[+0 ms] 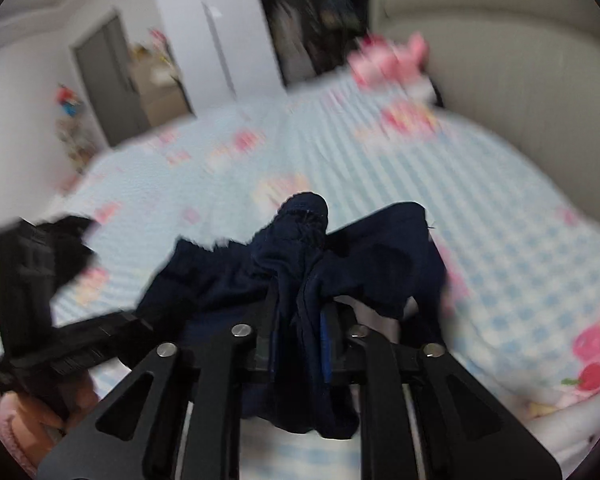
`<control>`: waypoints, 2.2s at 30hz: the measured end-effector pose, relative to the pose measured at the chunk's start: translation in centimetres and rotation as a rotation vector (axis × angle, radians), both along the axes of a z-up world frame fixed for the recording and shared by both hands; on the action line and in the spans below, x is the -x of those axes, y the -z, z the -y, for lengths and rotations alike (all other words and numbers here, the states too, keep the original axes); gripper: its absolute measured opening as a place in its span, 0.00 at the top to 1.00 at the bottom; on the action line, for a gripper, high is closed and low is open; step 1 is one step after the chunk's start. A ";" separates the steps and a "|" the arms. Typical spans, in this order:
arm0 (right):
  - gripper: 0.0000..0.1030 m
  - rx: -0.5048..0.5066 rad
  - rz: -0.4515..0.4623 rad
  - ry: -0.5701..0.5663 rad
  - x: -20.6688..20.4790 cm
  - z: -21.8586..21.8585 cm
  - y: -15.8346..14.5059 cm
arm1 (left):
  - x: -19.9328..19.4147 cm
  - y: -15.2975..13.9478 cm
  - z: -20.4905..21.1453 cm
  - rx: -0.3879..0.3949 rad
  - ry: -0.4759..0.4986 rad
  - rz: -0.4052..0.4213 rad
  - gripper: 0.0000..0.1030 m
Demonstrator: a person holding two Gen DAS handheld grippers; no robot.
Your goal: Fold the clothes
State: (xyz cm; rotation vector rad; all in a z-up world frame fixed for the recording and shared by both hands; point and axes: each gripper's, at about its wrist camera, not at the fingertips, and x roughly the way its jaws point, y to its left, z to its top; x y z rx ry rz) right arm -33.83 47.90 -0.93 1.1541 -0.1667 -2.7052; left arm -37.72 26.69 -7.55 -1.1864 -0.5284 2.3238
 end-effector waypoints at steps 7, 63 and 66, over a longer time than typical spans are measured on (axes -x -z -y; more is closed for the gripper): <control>0.51 0.057 -0.001 0.090 -1.5 -3.7 3.1 | -1.2 1.4 -0.3 0.093 0.000 -0.021 0.54; 0.34 -0.038 0.012 -0.118 -23.7 27.9 1.6 | -30.5 -4.9 24.5 0.410 -0.260 -0.135 0.31; 0.31 -0.056 0.007 -0.139 -24.3 30.3 1.5 | -31.3 -5.1 26.5 0.426 -0.311 -0.125 0.30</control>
